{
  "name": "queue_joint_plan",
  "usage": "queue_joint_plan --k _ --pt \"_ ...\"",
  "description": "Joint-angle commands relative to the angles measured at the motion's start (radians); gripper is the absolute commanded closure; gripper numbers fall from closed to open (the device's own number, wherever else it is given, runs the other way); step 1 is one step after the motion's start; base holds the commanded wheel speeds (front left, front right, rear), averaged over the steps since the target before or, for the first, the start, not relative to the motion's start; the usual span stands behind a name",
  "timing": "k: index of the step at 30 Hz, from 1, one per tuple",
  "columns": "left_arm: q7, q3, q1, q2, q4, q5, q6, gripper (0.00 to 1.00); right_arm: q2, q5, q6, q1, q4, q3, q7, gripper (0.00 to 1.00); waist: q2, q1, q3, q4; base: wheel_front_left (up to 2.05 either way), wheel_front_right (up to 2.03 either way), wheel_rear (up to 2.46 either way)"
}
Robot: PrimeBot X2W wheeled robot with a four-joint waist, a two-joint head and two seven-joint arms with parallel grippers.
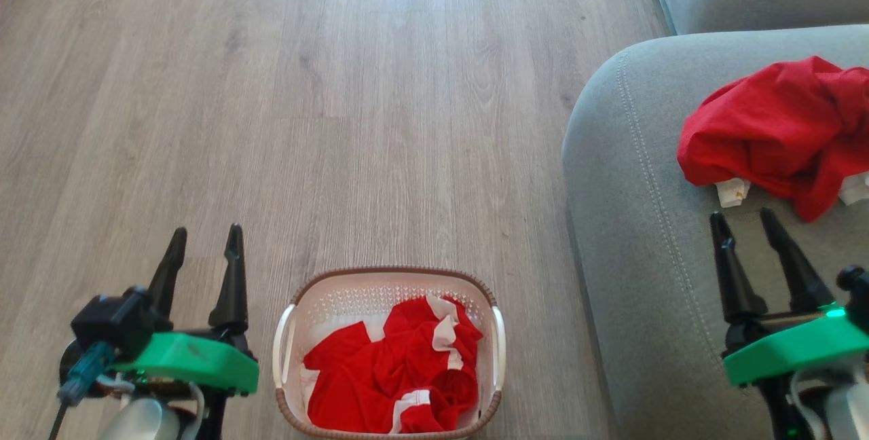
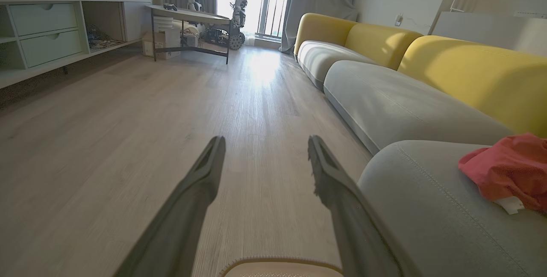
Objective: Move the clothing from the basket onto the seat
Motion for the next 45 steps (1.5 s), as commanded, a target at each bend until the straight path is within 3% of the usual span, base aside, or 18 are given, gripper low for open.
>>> queue_joint_plan --k 1,21,45 --pt "-0.013 0.060 -0.028 0.010 -0.032 0.020 -0.007 0.00 -0.013 -0.008 0.000 -0.014 -0.024 0.025 -0.020 0.00 -0.0001 0.0001 -0.001 0.001 0.00 0.00 0.00" --pt "-0.013 0.198 0.008 -0.101 0.040 0.169 -0.133 0.00 0.003 -0.037 0.000 -0.055 0.086 0.093 -0.100 0.00 -0.0001 0.0001 0.016 -0.010 0.00 0.00 0.00" --pt "-0.014 0.251 -0.013 -0.161 0.084 0.232 -0.207 0.00 0.003 -0.039 0.000 -0.079 0.068 0.100 -0.101 0.00 -0.0001 0.0001 0.056 -0.039 0.00 0.00 0.00"
